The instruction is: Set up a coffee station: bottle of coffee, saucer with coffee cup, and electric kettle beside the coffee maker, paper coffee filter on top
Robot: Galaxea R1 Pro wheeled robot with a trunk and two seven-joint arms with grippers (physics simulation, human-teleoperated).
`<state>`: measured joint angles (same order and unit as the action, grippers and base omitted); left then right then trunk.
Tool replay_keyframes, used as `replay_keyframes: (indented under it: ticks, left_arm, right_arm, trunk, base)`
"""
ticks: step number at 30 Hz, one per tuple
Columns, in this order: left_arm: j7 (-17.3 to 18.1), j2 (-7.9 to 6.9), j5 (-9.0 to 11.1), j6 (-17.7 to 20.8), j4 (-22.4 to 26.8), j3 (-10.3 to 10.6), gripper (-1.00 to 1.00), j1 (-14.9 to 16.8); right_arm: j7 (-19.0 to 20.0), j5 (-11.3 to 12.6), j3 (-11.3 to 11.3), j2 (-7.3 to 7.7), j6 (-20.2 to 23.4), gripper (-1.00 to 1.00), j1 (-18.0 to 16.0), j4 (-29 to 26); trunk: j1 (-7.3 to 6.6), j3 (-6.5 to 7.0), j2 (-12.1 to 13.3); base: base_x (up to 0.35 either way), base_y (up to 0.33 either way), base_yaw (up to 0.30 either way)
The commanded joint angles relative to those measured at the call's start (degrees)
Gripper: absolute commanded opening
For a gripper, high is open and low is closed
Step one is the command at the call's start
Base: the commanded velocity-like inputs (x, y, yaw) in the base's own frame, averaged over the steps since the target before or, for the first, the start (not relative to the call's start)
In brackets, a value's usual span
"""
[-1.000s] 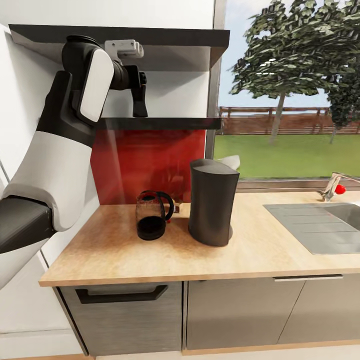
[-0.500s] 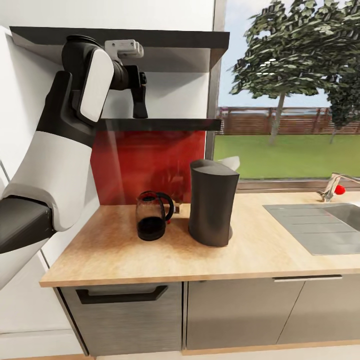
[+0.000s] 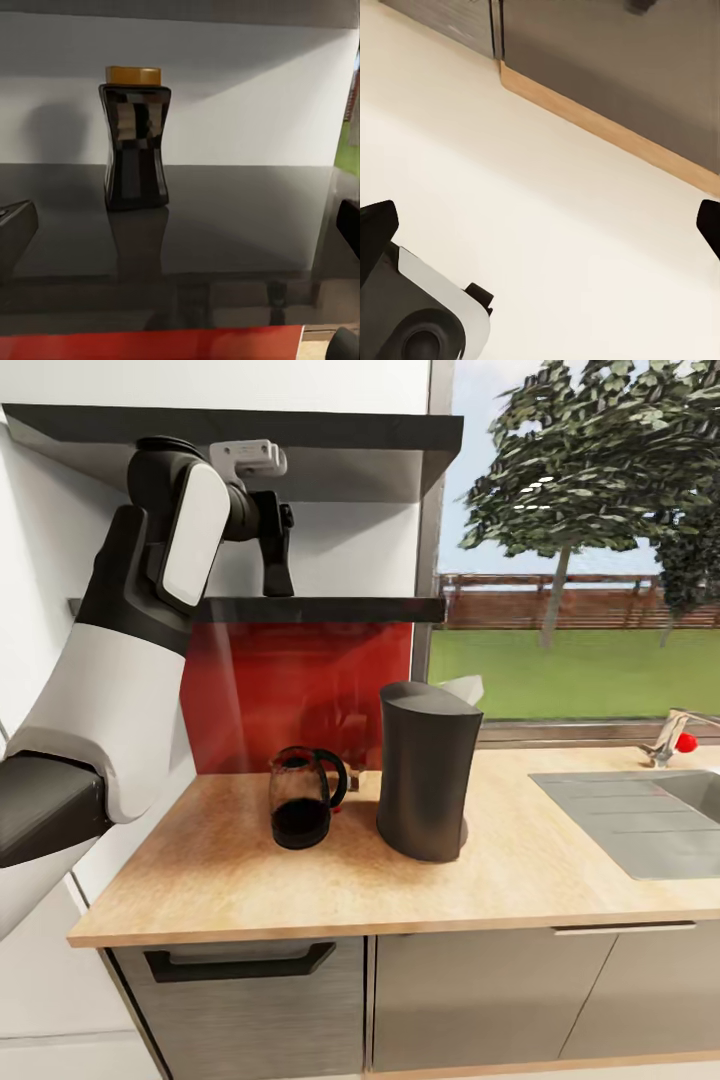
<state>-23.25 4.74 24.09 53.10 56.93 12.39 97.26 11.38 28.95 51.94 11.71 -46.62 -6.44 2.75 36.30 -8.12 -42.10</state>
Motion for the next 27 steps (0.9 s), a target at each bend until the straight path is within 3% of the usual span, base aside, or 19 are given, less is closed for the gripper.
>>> replay_keyframes:
  ticks: [1, 12, 16, 27]
  left_arm:
    - [-0.6, -0.03, 0.6, -0.4, 0.0, 0.1, 1.00, 0.1]
    - [-0.6, -0.07, 0.6, -3.2, -0.6, 0.1, 1.00, -0.1]
    - [-0.6, -0.08, 0.6, -6.5, -2.3, 0.1, 1.00, -0.1]
    - [-0.6, -0.08, 0.5, -7.2, -3.1, 0.1, 1.00, -0.2]
  right_arm:
    - [0.5, 0.6, 0.3, -0.02, -0.2, 1.00, -0.1, 0.1]
    - [0.5, 0.7, 0.3, -0.02, -0.2, 1.00, -0.1, 0.1]
    - [0.5, 0.7, 0.3, -0.02, -0.2, 1.00, -0.1, 0.2]
    - [0.5, 0.7, 0.2, -0.02, -0.2, 1.00, -0.1, 0.1]
  trunk:
    - [0.02, -0.10, -0.1]
    - [0.02, -0.10, -0.1]
    - [0.02, -0.10, -0.1]
    - [0.02, -0.10, -0.1]
  base:
    - [0.047, 0.000, 0.000]
    - [0.127, 0.000, 0.000]
    - [0.226, 0.000, 0.000]
    - [0.106, 0.000, 0.000]
